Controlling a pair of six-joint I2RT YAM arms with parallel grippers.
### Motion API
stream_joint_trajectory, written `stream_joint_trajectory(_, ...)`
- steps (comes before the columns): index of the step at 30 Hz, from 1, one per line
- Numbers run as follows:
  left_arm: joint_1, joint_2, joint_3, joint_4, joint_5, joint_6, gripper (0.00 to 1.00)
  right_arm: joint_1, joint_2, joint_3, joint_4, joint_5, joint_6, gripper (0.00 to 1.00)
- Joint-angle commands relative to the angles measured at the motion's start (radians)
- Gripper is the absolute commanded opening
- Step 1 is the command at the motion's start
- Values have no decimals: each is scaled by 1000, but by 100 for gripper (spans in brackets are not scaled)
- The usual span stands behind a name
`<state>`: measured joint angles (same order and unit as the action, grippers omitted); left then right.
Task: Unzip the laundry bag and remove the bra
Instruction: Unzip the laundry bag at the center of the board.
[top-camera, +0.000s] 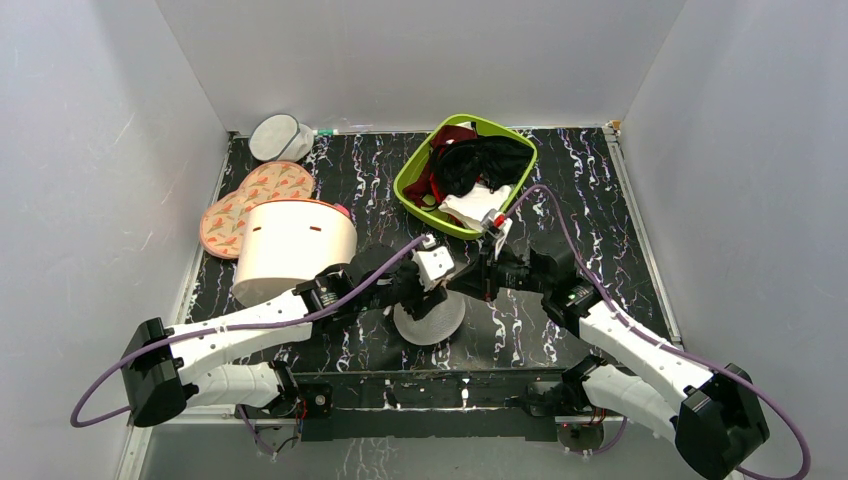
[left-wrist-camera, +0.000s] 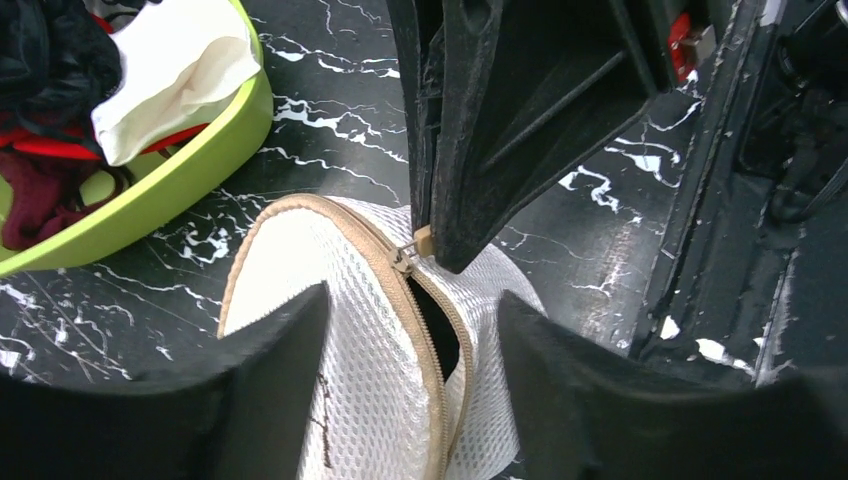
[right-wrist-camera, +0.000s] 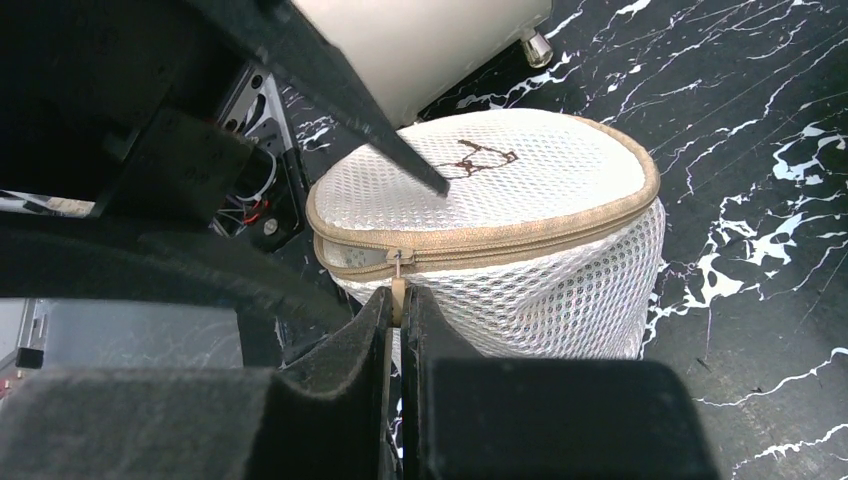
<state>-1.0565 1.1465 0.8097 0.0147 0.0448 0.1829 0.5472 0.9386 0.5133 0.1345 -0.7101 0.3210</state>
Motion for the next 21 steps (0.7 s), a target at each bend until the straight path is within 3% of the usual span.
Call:
stream_joint_trajectory(1,1,-6,18,13,-48,-13,49,25,-11,13,81,2,4,0)
stream_joint_trajectory(5,0,-17,13,15,-73,-8,30,25,-9,20,42,22,-21,0)
stream_joint_trajectory(15,1,-5,19,5,-81,-3,2,25,-19,24,3,116,-18,0)
stream_joint_trajectory(21,1,-19,8,21,-114,-1,0,-2,-59,0,-23,300,41,0)
